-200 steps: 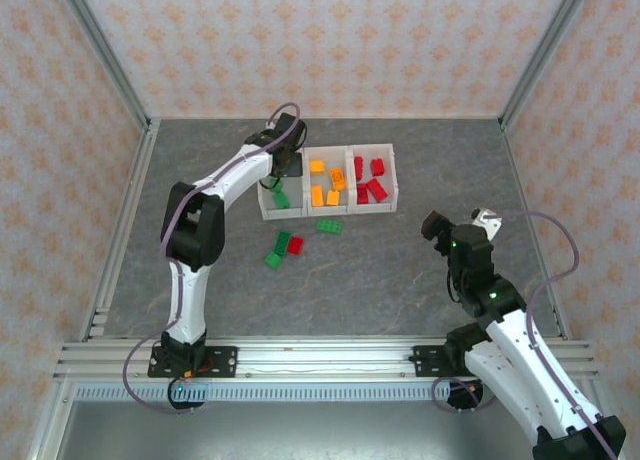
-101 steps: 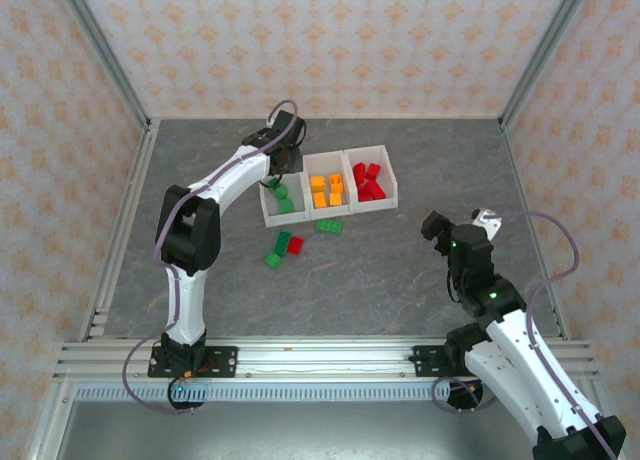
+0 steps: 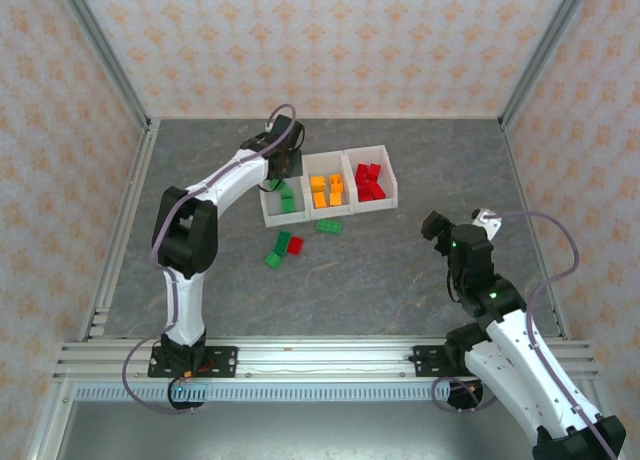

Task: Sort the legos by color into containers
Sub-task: Rotate the container at the top-center of the table.

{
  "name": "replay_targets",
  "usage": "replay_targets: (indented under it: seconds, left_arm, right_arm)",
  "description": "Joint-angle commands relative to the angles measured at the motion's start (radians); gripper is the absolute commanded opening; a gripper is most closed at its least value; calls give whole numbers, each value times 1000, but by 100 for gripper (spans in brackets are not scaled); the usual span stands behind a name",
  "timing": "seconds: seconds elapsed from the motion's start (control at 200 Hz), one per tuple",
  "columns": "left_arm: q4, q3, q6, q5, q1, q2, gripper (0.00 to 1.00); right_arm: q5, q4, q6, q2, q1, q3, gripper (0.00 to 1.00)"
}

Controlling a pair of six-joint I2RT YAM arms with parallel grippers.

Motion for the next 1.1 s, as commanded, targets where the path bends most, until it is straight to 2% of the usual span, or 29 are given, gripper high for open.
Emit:
replay_targets:
  seconds: [0.0, 0.29, 0.451, 0.651, 0.671, 0.696, 0.731, 1.091]
  left_arm:
    - [-2, -75, -39, 14, -53, -103, 9]
    - [-7, -282, -143, -18, -229, -273, 47]
    - [34, -350, -201, -6, -275, -288, 56]
    - [21, -301, -213, -4, -310, -208, 69]
    - [21, -295, -216, -4, -313, -201, 72]
    - [23, -289, -217, 1, -315, -192, 86]
    - [23, -278, -218, 8, -319, -180, 99]
    - [-14, -189, -218, -7, -341, -71, 99]
  right_arm:
    - [23, 12, -2, 1, 1, -5, 100]
    - [7, 20, -5, 26, 1, -4, 100]
    - [3, 24, -6, 28, 1, -7, 100]
    - [3, 18, -6, 27, 1, -3, 100]
    - [3, 17, -7, 27, 1, -3, 100]
    - [4, 16, -6, 27, 2, -3, 100]
    - [4, 16, -6, 26, 2, -3, 100]
    - [4, 23, -7, 26, 2, -8, 100]
